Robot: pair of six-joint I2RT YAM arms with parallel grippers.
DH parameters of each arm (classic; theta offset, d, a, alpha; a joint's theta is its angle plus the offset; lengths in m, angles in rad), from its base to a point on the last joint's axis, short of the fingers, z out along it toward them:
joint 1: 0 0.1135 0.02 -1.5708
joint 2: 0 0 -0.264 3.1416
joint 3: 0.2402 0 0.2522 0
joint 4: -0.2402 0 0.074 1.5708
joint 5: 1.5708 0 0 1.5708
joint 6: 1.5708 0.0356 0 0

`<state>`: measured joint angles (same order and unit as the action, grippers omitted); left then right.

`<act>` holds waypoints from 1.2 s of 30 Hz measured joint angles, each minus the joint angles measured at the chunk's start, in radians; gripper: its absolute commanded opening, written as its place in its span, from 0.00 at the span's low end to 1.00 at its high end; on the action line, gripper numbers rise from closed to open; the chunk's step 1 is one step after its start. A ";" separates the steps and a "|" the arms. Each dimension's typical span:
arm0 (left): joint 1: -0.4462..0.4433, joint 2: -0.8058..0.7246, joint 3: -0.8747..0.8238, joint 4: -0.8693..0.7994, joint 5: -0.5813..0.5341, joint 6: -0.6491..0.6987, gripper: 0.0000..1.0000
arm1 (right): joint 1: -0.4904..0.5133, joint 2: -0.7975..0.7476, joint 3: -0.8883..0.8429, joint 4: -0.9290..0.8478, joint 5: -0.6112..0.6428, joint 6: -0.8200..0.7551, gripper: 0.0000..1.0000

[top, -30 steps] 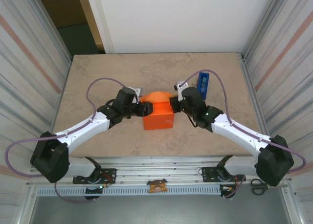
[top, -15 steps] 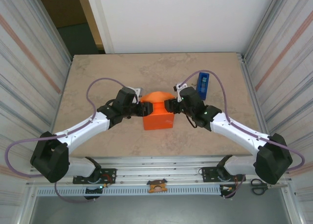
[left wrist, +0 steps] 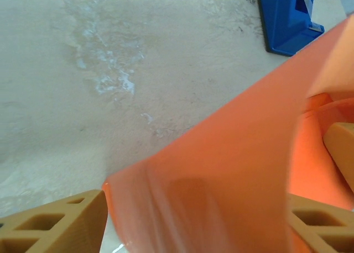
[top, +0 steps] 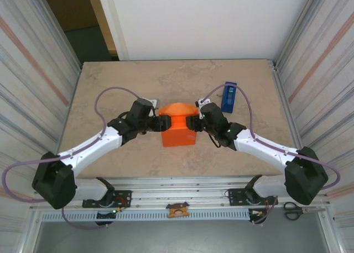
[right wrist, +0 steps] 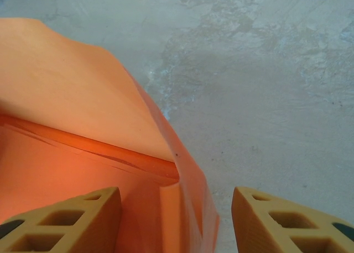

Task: Wrap the gift box in paper
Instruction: Fold the wrapping paper for the gift box.

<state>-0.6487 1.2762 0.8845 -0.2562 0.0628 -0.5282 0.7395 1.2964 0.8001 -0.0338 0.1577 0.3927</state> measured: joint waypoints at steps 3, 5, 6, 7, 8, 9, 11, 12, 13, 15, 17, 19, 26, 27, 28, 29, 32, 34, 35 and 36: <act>-0.030 -0.037 0.000 -0.015 -0.062 0.001 0.59 | 0.001 0.000 0.000 0.000 0.003 0.000 0.53; -0.063 -0.045 0.000 -0.017 -0.107 0.002 0.51 | 0.001 0.000 0.000 -0.001 0.003 0.000 0.53; -0.080 -0.045 0.000 -0.018 -0.131 0.002 0.49 | 0.001 0.000 0.000 -0.001 0.004 0.000 0.53; -0.101 -0.044 0.000 -0.019 -0.161 0.002 0.46 | 0.001 0.000 0.000 -0.001 0.004 0.000 0.52; -0.122 -0.044 0.000 -0.021 -0.191 0.002 0.44 | 0.001 0.000 0.000 -0.001 0.004 0.000 0.52; -0.137 -0.044 0.000 -0.021 -0.214 0.000 0.43 | 0.002 0.000 0.000 -0.001 0.004 0.000 0.52; -0.161 -0.043 0.000 -0.021 -0.263 0.000 0.41 | 0.003 -0.001 0.000 -0.002 0.005 0.000 0.51; -0.166 -0.042 0.000 -0.019 -0.282 0.000 0.40 | 0.003 -0.001 0.000 -0.002 0.005 0.000 0.50; -0.167 -0.042 0.000 -0.017 -0.301 0.000 0.40 | 0.003 -0.001 0.000 -0.002 0.004 0.000 0.50; -0.170 -0.042 0.000 -0.008 -0.332 0.001 0.37 | 0.007 -0.002 0.000 -0.004 0.007 0.000 0.50; -0.170 -0.042 0.000 0.002 -0.357 0.001 0.33 | 0.008 -0.003 0.000 -0.006 0.008 0.000 0.50; -0.170 -0.042 0.000 0.007 -0.376 0.001 0.32 | 0.008 -0.006 0.000 -0.010 0.008 0.000 0.49; -0.179 -0.013 0.000 0.022 -0.390 0.000 0.36 | 0.009 -0.010 0.003 -0.021 0.011 0.000 0.49; -0.185 -0.010 0.000 0.022 -0.390 0.000 0.35 | 0.009 -0.010 0.003 -0.021 0.011 0.000 0.49; -0.191 -0.008 -0.001 0.022 -0.393 0.000 0.32 | 0.008 -0.010 0.003 -0.021 0.011 0.000 0.49; -0.194 -0.008 -0.001 0.023 -0.396 -0.001 0.29 | 0.009 -0.010 0.003 -0.022 0.011 0.000 0.48; -0.198 -0.008 -0.004 0.023 -0.415 -0.005 0.17 | 0.008 -0.010 0.005 -0.025 0.011 0.000 0.46; -0.198 -0.008 -0.010 0.025 -0.430 -0.002 0.10 | 0.009 -0.010 0.007 -0.027 0.010 0.001 0.46; -0.198 -0.008 -0.013 0.026 -0.435 0.000 0.10 | 0.010 -0.010 0.007 -0.028 0.010 0.001 0.46; -0.198 -0.008 -0.014 0.027 -0.439 0.002 0.11 | 0.010 -0.010 0.007 -0.028 0.010 0.001 0.46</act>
<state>-0.8467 1.2678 0.8703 -0.2291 -0.3763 -0.5266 0.7490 1.2869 0.8070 -0.0616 0.1673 0.3935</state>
